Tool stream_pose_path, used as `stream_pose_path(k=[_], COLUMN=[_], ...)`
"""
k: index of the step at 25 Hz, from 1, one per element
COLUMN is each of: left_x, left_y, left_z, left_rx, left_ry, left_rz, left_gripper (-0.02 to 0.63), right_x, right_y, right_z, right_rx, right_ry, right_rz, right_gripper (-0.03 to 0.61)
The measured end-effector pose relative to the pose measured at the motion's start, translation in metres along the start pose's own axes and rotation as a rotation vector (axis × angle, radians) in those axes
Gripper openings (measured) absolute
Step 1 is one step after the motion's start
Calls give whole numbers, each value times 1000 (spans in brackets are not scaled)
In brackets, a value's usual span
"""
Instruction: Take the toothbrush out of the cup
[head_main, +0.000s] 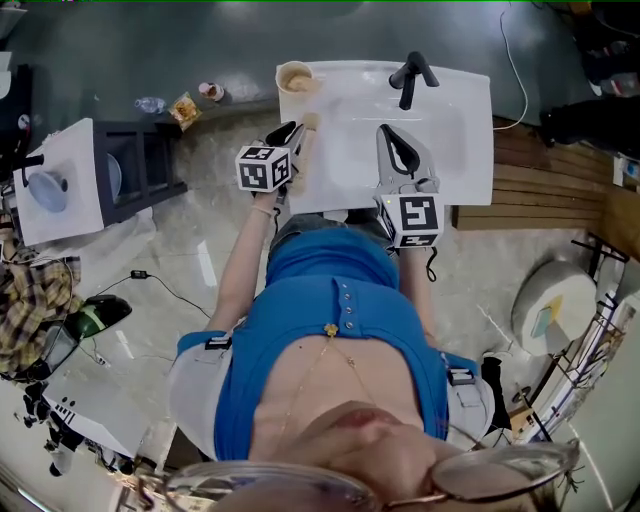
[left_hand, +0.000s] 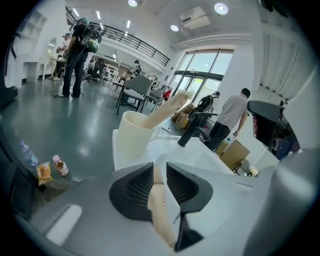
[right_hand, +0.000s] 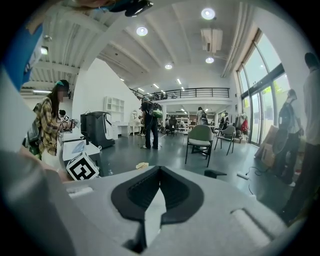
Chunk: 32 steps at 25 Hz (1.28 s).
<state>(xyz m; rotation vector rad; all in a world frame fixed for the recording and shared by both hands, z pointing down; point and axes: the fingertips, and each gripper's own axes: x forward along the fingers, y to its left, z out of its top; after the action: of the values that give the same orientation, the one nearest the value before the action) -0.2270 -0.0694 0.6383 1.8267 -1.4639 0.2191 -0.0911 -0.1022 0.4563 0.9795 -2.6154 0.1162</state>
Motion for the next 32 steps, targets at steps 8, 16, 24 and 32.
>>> stream_pose_path(k=[8, 16, 24, 32], left_x=[-13, -32, -55, -74], left_y=[-7, -10, -19, -22], left_z=[4, 9, 19, 23], left_rx=[38, 52, 80, 73], left_ry=[-19, -42, -76, -102], left_rz=[-20, -53, -87, -108], left_gripper=[2, 2, 2, 2], right_x=[13, 31, 54, 78], right_y=[16, 29, 48, 62], right_z=[-3, -10, -19, -27], right_rx=[5, 5, 23, 6], right_ry=[13, 28, 59, 87], right_rz=[33, 47, 83, 108], right_gripper=[2, 2, 2, 2])
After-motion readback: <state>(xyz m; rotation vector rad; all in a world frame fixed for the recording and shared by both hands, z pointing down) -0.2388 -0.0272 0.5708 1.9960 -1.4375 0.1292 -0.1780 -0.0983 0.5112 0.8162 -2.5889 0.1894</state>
